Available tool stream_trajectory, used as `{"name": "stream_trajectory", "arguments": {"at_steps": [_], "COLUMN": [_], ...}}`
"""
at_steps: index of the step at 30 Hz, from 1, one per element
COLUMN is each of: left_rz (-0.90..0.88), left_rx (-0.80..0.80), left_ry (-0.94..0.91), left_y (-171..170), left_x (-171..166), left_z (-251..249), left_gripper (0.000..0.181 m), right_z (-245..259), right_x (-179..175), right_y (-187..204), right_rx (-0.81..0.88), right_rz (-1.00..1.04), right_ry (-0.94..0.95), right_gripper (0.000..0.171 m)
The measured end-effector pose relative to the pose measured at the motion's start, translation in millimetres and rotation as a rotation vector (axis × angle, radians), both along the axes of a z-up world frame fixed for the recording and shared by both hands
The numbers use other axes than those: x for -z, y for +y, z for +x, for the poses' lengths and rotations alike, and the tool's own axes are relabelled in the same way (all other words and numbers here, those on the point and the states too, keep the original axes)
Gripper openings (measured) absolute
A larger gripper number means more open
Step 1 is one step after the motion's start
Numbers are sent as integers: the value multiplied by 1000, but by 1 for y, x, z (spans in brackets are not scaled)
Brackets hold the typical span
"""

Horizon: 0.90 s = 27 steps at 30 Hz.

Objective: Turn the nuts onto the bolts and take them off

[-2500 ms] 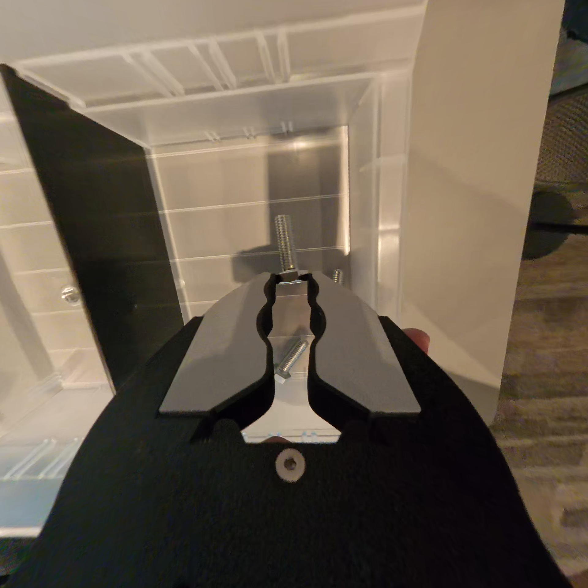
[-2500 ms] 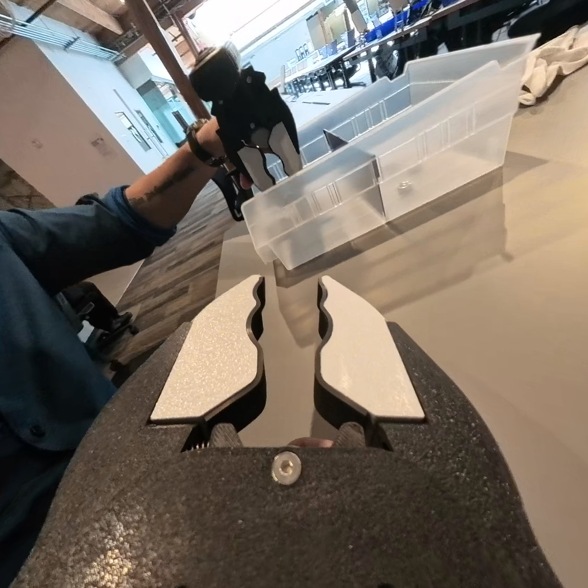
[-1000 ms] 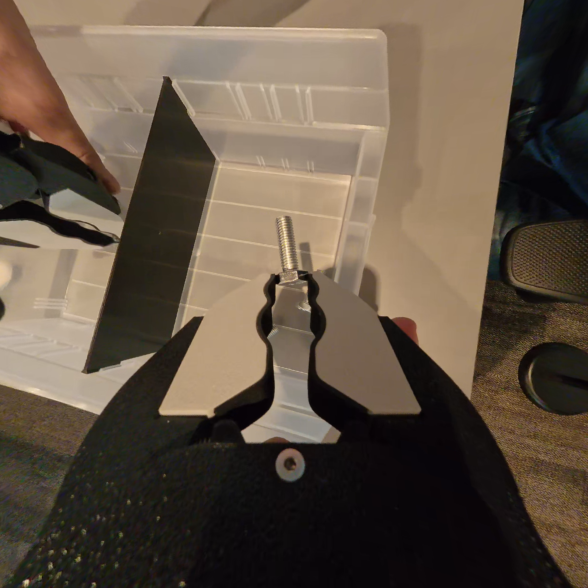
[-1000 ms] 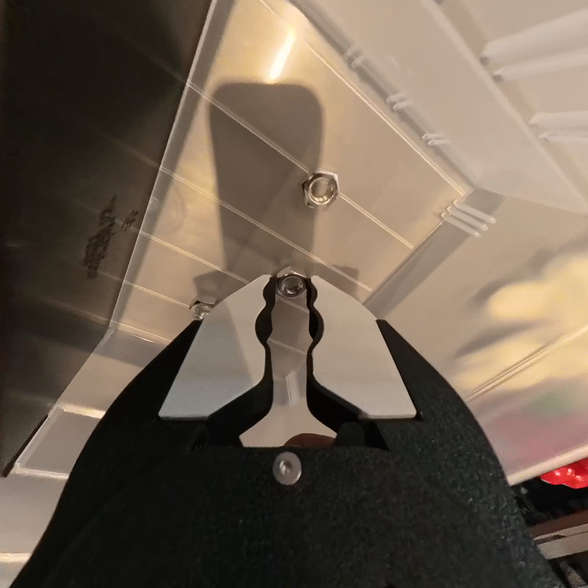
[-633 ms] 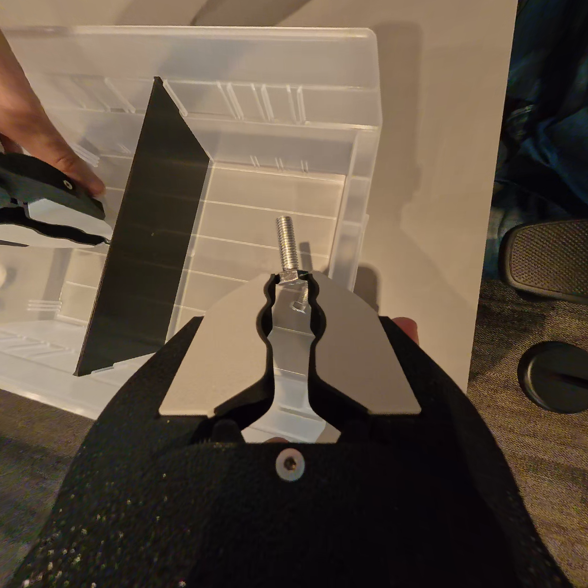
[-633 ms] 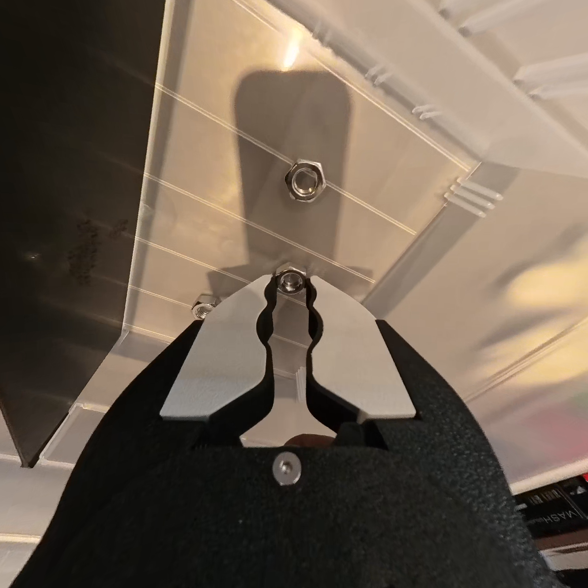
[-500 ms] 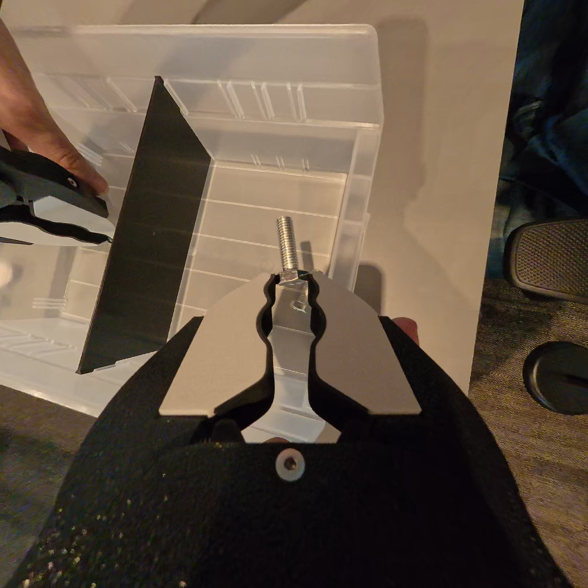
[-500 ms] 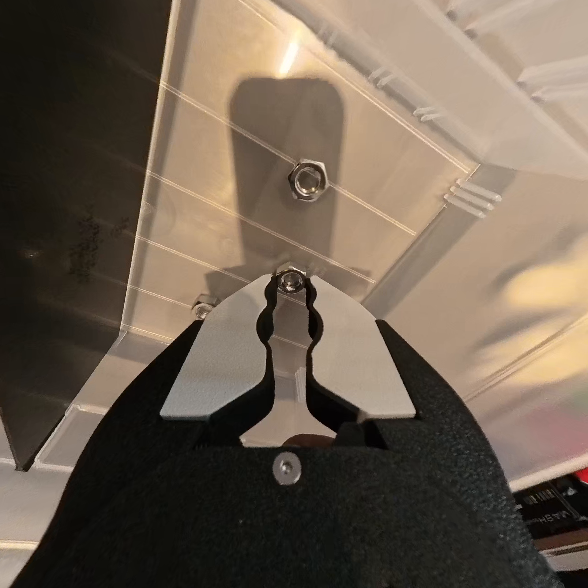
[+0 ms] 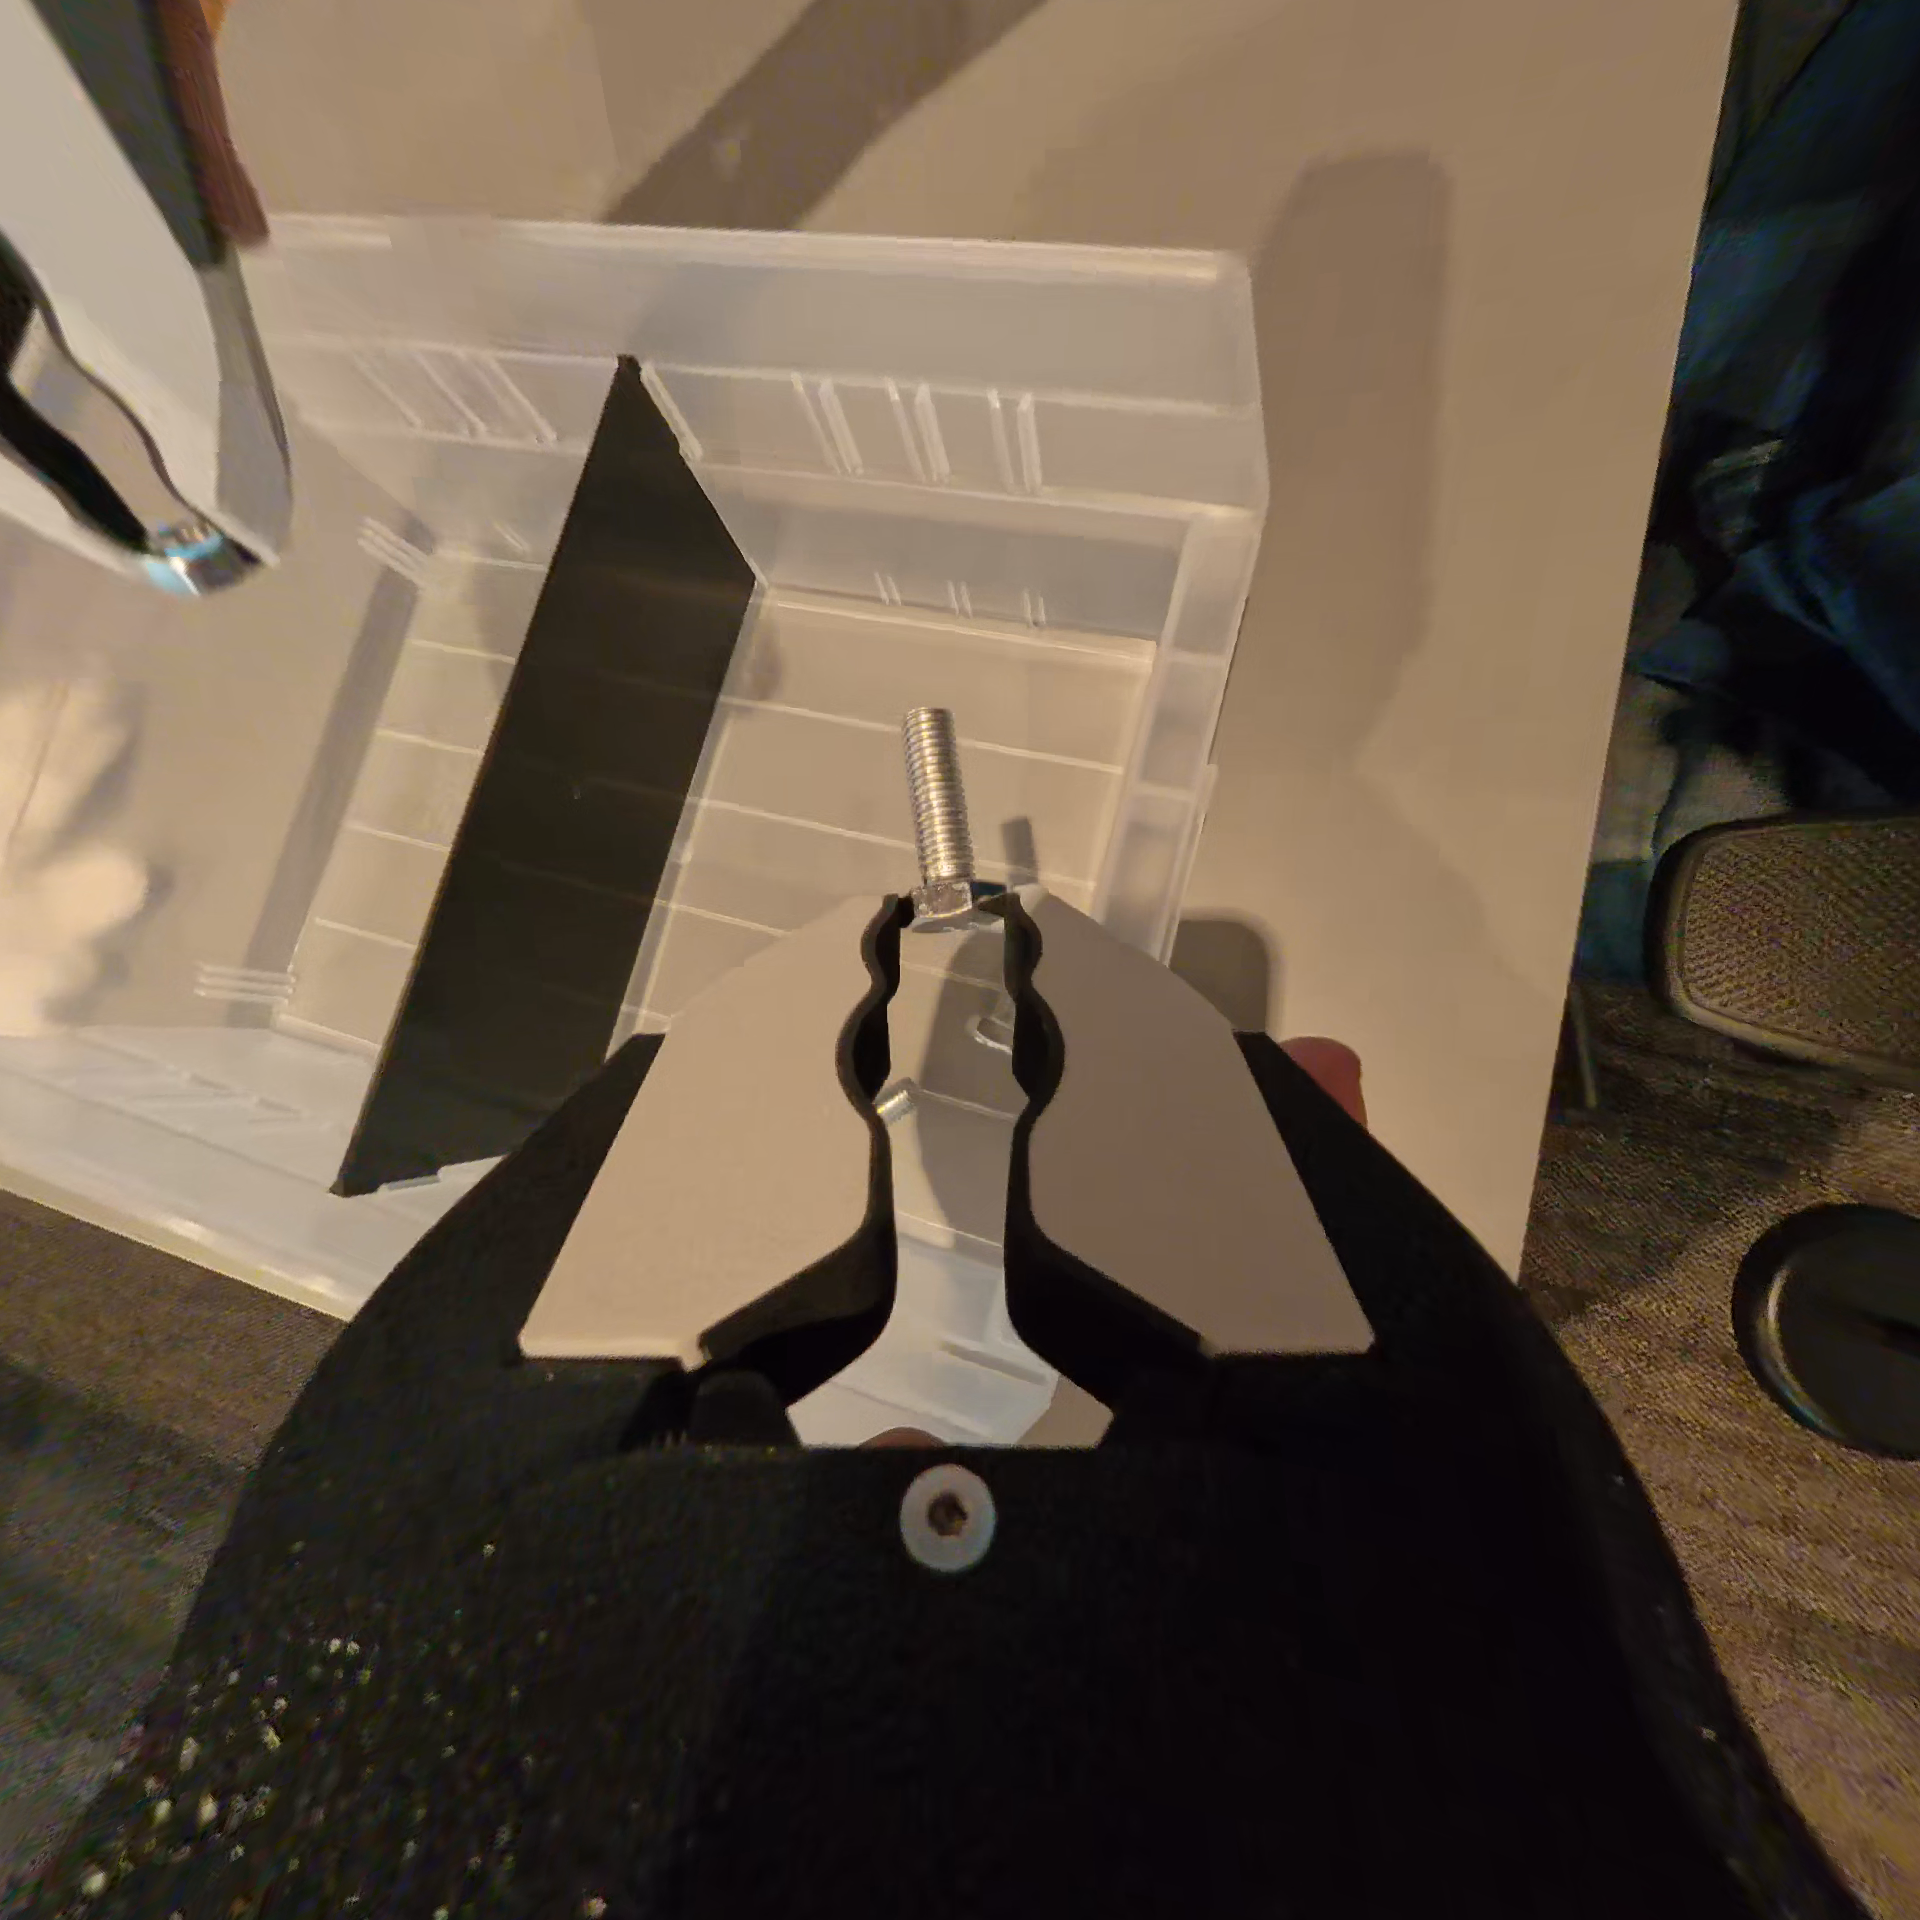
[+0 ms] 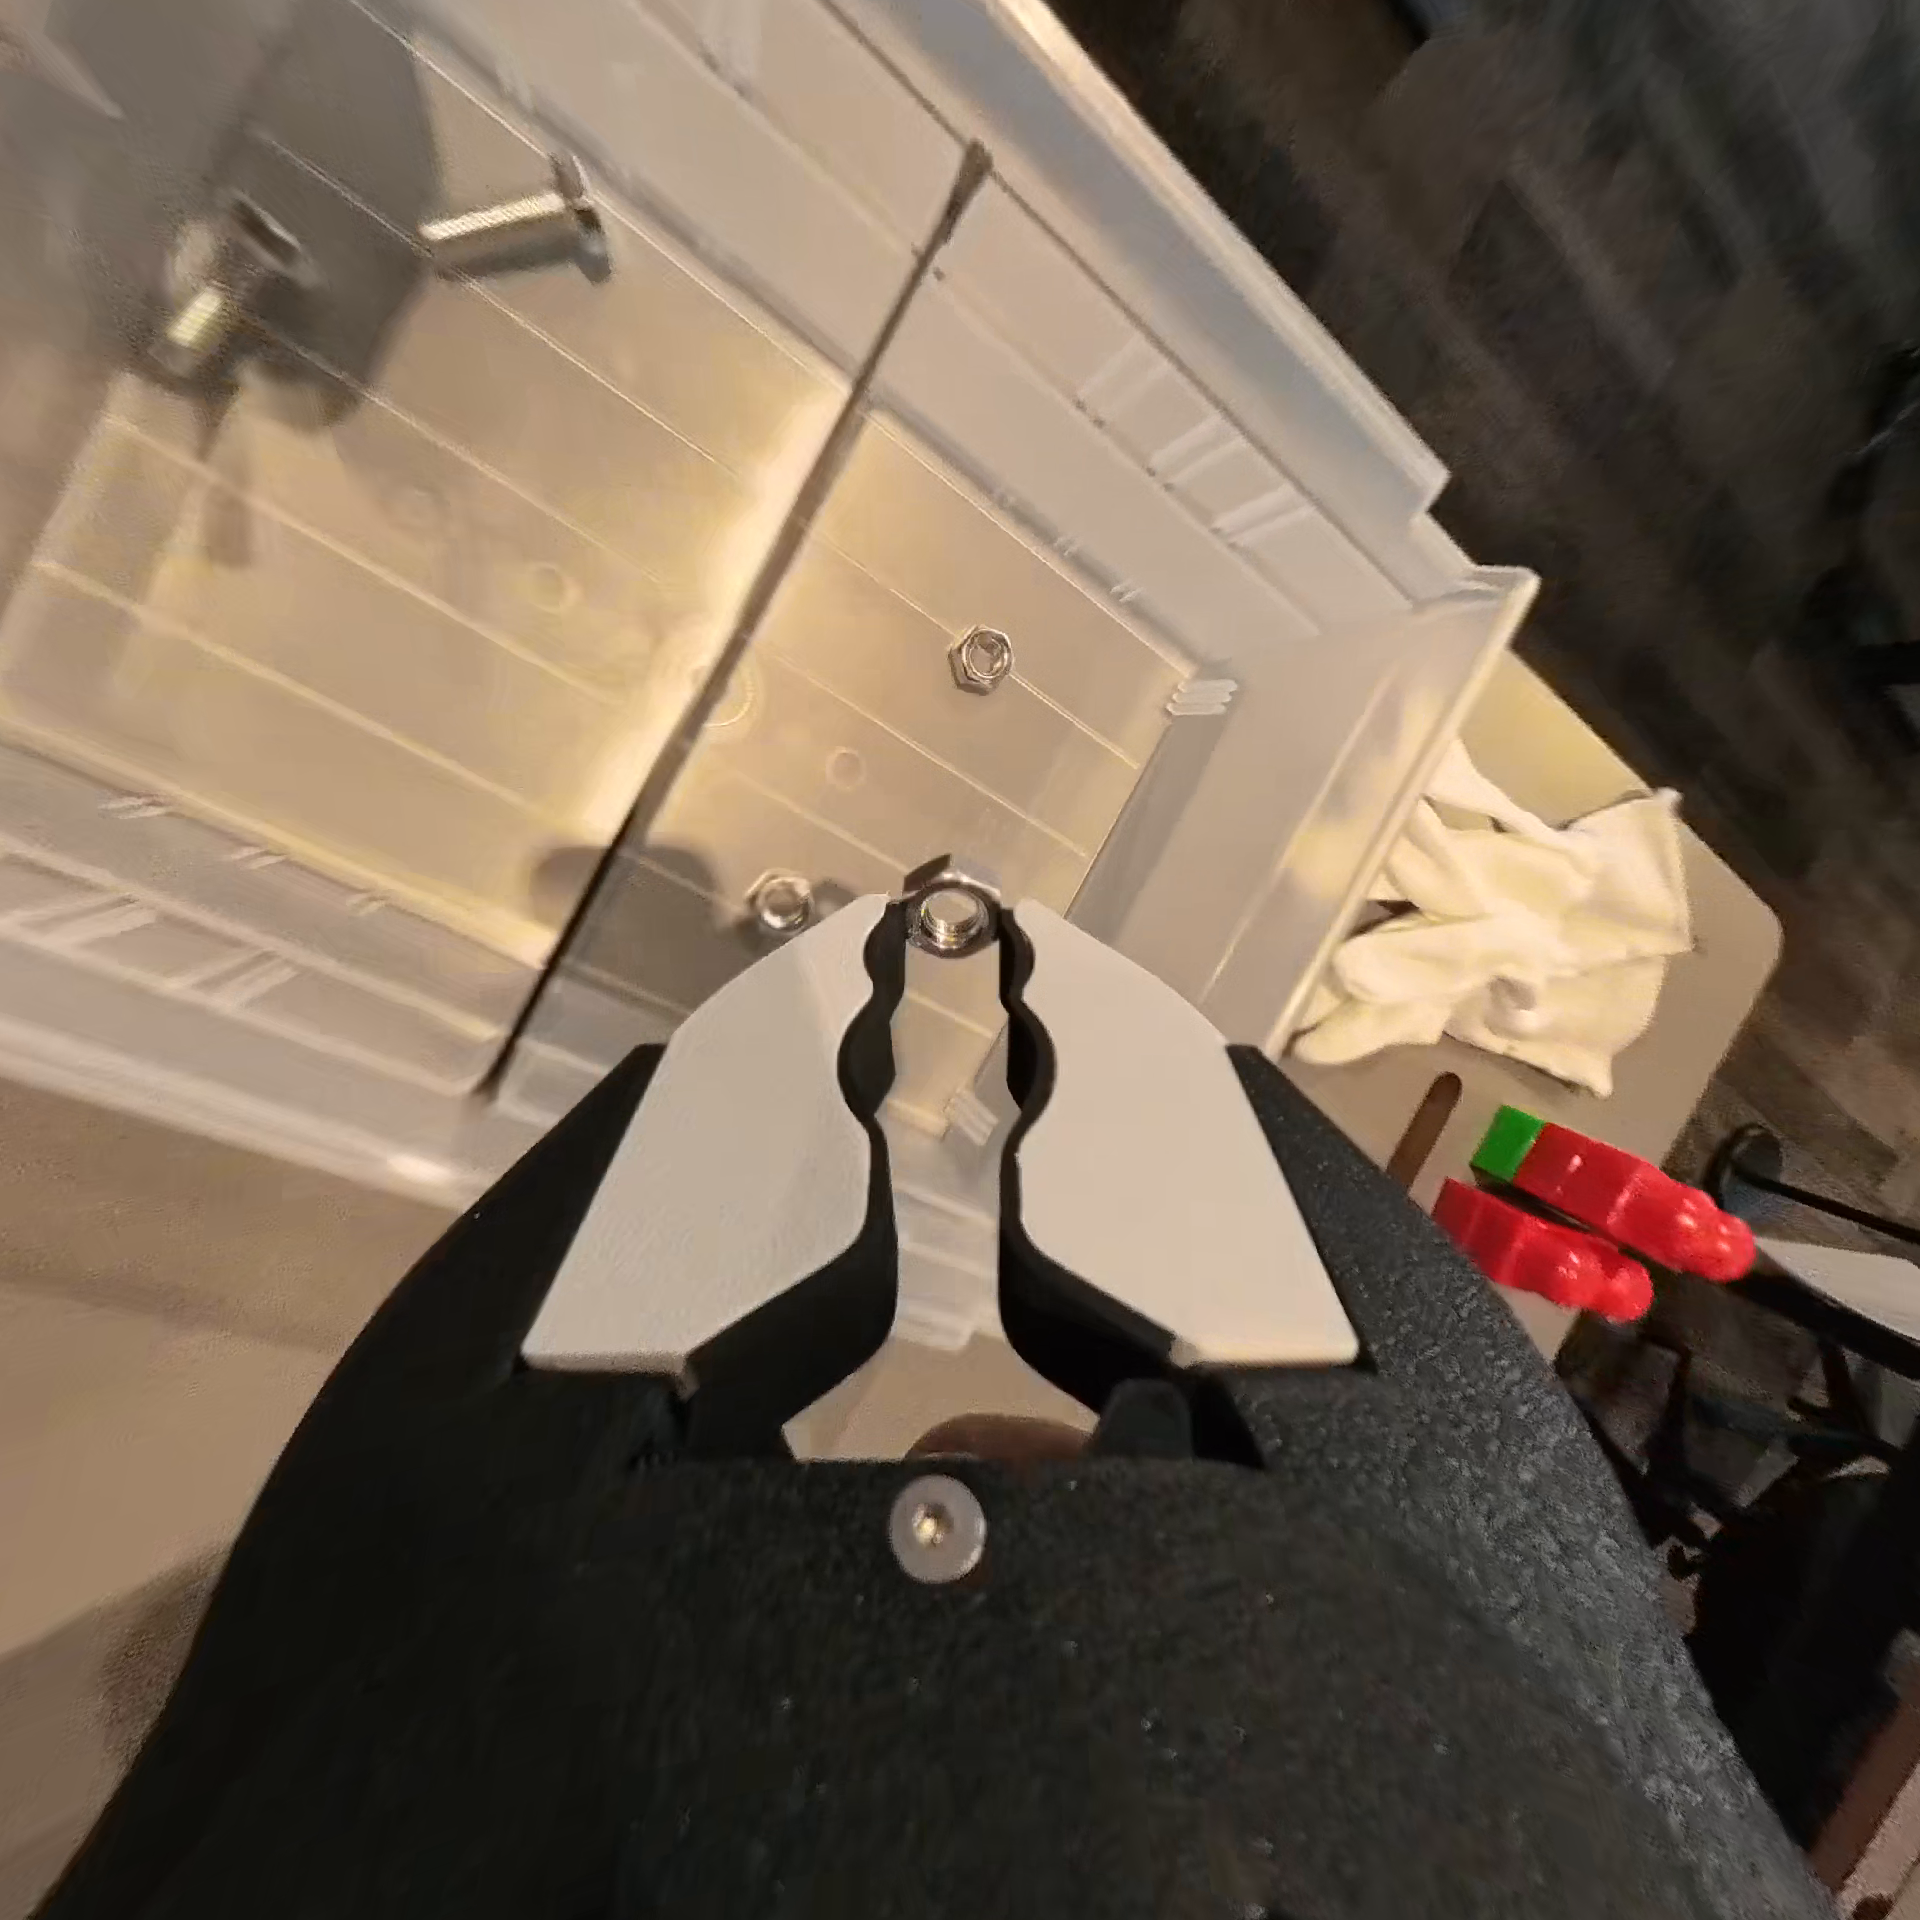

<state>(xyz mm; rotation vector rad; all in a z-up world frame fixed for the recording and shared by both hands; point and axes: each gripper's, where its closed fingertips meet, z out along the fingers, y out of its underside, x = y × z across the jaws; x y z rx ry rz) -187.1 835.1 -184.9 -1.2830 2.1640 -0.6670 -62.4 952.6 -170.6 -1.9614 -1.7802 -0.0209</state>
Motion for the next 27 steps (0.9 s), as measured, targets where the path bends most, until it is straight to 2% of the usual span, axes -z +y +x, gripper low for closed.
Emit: {"name": "stream_trajectory", "arguments": {"at_steps": [5,11,20,27], "left_rz": [-5,-13,16,25], "left_rx": [14,87,167,186], "left_ry": [-28,-71,-15,95], "left_y": [-19,-66,-140,-183], "left_x": [-15,-43,-51,-27], "left_z": [17,57,131,185], "left_gripper": [18,18,18,18], "right_z": [15,47,132,166], "right_x": [-40,-60,-21,-10], "right_y": [-57,-158,-298,-349], "right_rx": [32,152,444,514], "right_rz": [66,77,59,5], "right_ry": [50,94,86,137], "right_gripper": [17,17,16,16]}}
